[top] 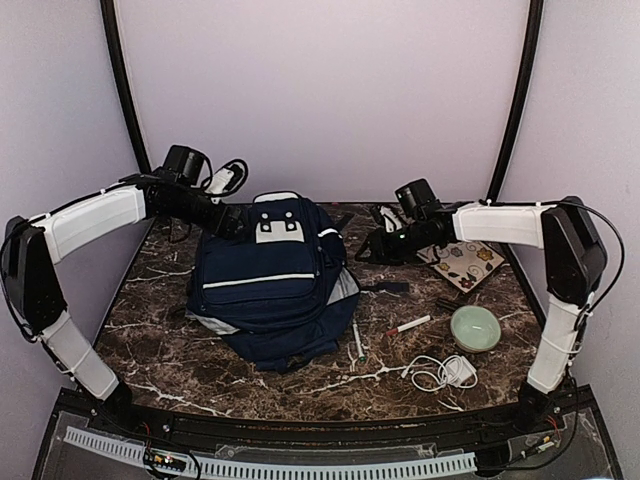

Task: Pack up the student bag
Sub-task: Rotate the student bag at the center of the board.

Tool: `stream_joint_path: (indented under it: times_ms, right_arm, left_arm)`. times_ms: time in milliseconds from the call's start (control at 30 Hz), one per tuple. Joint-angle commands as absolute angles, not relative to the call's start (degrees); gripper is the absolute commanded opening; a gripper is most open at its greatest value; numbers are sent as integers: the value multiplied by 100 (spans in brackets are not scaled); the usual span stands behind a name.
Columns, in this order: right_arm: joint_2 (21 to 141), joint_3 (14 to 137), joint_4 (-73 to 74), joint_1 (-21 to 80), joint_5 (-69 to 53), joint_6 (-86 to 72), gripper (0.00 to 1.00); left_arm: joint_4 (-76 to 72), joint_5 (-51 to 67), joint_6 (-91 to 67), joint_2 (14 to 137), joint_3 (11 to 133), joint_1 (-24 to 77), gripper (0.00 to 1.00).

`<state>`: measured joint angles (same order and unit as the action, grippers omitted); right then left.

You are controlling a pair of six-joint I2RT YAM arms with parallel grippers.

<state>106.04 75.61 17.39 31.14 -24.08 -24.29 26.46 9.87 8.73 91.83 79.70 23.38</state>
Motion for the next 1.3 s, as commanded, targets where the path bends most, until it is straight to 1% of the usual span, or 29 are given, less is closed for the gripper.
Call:
stream_joint_path:
  times_ms: [0,100,133,200,267,333,367,400,533,567,600,667,767,867,900,933,967,1000,1067,1100,1167,1267]
  right_arm:
    - [10833,7639,1389,3329,-2304,-2707,44]
    - [10921,7420,1445,3518,-2551,-2771,52]
    - [10925,7296,1444,3608,-2613,-2783,57]
    - [10949,7176,1482,3774,-2701,-2794,62]
    - [11003,7115,1507,3910,-2741,-2788,64]
    - [11091,7117,1572,3969,-2708,-2773,62]
    - [11127,7119,1588,3973,-2732,-2769,58]
    - [11165,7130,1584,3973,-2786,-2758,53]
    - [11298,7392,1712,3876,-2982,-2632,18]
    - [11347,7519,1796,3778,-2997,-2575,12]
    - [11412,7665,1863,3645,-3018,-2528,9]
    - [11562,7979,1948,3328,-2994,-2487,6]
    - [11980,8695,2054,2857,-3004,-2419,1]
    - [12747,9924,2587,2396,-3010,-2321,0]
    - [13122,10622,2804,2250,-3013,-2305,0]
    - [13376,11151,3016,2105,-2984,-2306,3]
    - [13604,11622,3200,1995,-2939,-2325,12]
    - [13769,12007,3331,1881,-2895,-2360,18]
    - [13895,12526,3504,1715,-2802,-2421,32]
    - [13838,12639,3561,1674,-2719,-2406,36]
    - [13500,12478,3587,1678,-2476,-2272,42]
    - [12590,11354,3263,1764,-2191,-2155,47]
  left_arm:
    - [2455,1019,401,8926,7321,1710,85]
    - [2304,1366,116,8863,6915,1012,87]
    - [2251,1461,52,8865,6780,857,87]
    - [2114,1618,-22,8896,6661,679,89]
    - [2041,1694,-52,8980,6673,588,90]
    - [2047,1688,-53,9113,6732,536,91]
    - [2097,1700,-53,9182,6749,510,91]
    - [2141,1723,-53,9244,6758,495,91]
    - [2192,1842,-48,9317,6669,480,91]
    - [2228,1865,-38,9325,6656,483,91]
    - [2289,1894,-21,9336,6646,481,91]
    - [2421,1956,0,9329,6630,479,91]
    - [2390,2425,-78,9130,6490,490,91]
    - [2231,3122,-5,8746,6246,647,89]
    - [2263,3320,162,8588,6219,786,87]
    - [2364,3409,381,8488,6223,963,87]
    - [2517,3466,651,8410,6262,1153,86]
    - [2692,3518,909,8357,6308,1366,86]
    - [3013,3796,1238,8259,6409,1594,86]
    - [3134,3922,1317,8208,6446,1621,85]
    - [3280,3796,1370,8100,6526,1618,86]
    - [3457,2675,1287,8118,6815,1532,92]
